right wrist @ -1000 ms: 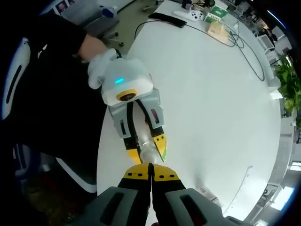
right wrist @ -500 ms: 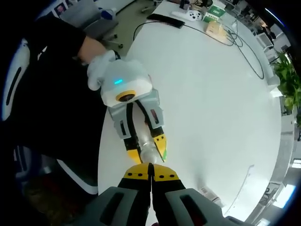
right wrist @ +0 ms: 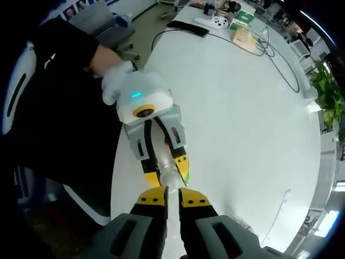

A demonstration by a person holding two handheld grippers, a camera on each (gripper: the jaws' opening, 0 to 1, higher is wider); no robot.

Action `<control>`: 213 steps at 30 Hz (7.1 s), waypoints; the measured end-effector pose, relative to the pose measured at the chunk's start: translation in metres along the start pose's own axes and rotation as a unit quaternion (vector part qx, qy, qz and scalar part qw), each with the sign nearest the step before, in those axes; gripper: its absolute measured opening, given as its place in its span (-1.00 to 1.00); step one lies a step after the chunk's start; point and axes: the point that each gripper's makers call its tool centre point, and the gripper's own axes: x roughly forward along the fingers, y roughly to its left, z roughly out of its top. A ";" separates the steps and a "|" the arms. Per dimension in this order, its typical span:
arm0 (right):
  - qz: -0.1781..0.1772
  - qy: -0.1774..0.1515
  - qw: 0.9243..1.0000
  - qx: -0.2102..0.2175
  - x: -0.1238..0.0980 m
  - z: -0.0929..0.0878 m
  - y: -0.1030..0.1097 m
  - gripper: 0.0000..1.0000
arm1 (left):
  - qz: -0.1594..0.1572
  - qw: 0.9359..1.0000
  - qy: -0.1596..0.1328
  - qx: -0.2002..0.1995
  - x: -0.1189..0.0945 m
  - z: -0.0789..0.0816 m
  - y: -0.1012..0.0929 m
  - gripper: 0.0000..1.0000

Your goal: Clamp pump bottle remove cover press pump head put on cover

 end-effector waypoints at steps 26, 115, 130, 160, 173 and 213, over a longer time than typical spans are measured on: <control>-0.107 -0.273 0.955 0.043 -0.035 0.021 -0.013 -0.72 | 0.002 1.000 0.004 0.004 0.000 -0.002 0.001 -0.68; -0.501 -0.401 0.565 0.519 0.033 -0.181 0.027 -0.65 | 0.007 1.000 0.014 0.020 -0.001 -0.008 0.001 -0.68; -0.511 -0.370 0.592 0.502 0.035 -0.173 0.007 -0.65 | 0.007 1.000 0.017 0.017 0.000 -0.008 0.002 -0.68; -0.504 -0.352 0.610 0.501 0.045 -0.173 0.009 -0.79 | 0.004 1.000 0.015 0.022 -0.001 -0.008 0.001 -0.68; -0.498 -0.456 0.588 0.447 -0.002 -0.121 0.027 -0.80 | 0.005 1.000 0.016 0.018 -0.001 -0.008 0.001 -0.69; -0.441 -0.525 0.625 0.373 -0.041 -0.015 0.005 -0.80 | -0.005 1.000 0.015 0.015 -0.001 -0.008 -0.003 -0.69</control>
